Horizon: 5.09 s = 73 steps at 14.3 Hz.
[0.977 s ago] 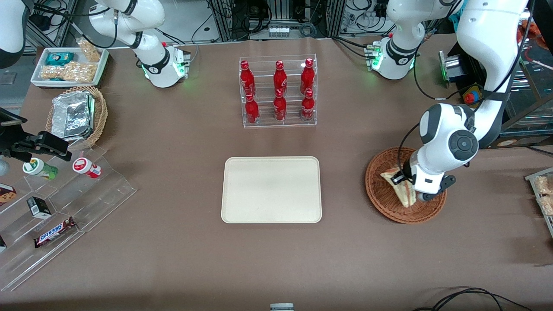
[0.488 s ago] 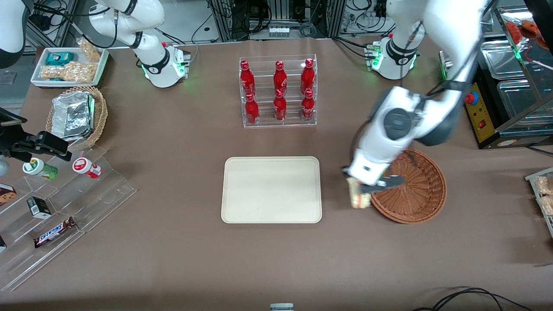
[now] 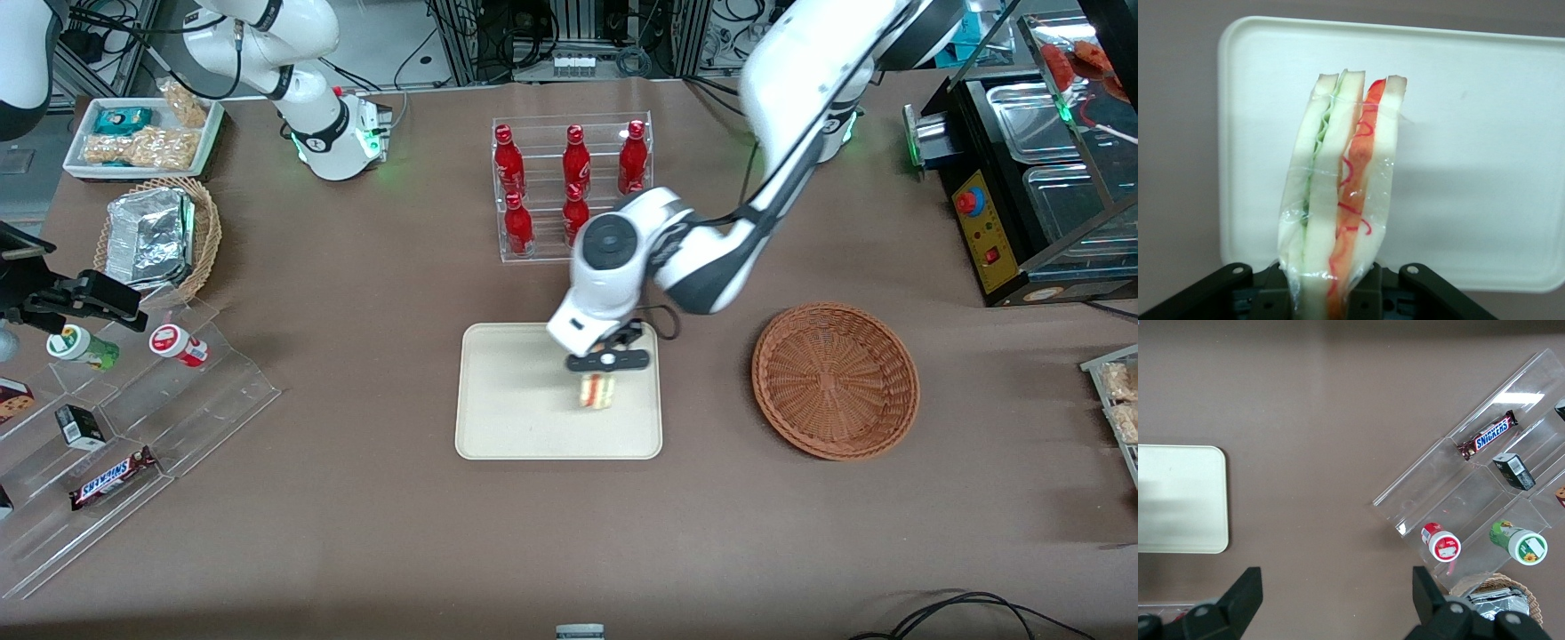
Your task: Place sandwich from basket to tray
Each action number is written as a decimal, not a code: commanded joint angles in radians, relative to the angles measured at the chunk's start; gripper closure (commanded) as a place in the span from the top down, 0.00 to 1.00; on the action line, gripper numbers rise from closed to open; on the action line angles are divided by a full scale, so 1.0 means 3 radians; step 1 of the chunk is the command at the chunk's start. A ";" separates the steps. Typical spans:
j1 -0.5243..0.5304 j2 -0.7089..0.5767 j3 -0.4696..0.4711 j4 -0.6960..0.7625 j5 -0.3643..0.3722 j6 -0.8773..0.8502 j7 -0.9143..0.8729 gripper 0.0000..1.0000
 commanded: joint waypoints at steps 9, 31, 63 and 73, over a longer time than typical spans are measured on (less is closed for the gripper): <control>-0.0412 0.0891 0.0050 0.0973 0.0604 -0.0071 -0.0725 0.68; 0.0849 -0.0806 0.0009 0.1091 -0.0546 -0.2094 0.0454 1.00; 0.1229 -0.2515 0.1038 -0.0264 -0.0901 -0.2490 0.2337 1.00; 0.1239 -0.2530 0.0878 -0.0228 -0.0731 -0.2500 0.2746 1.00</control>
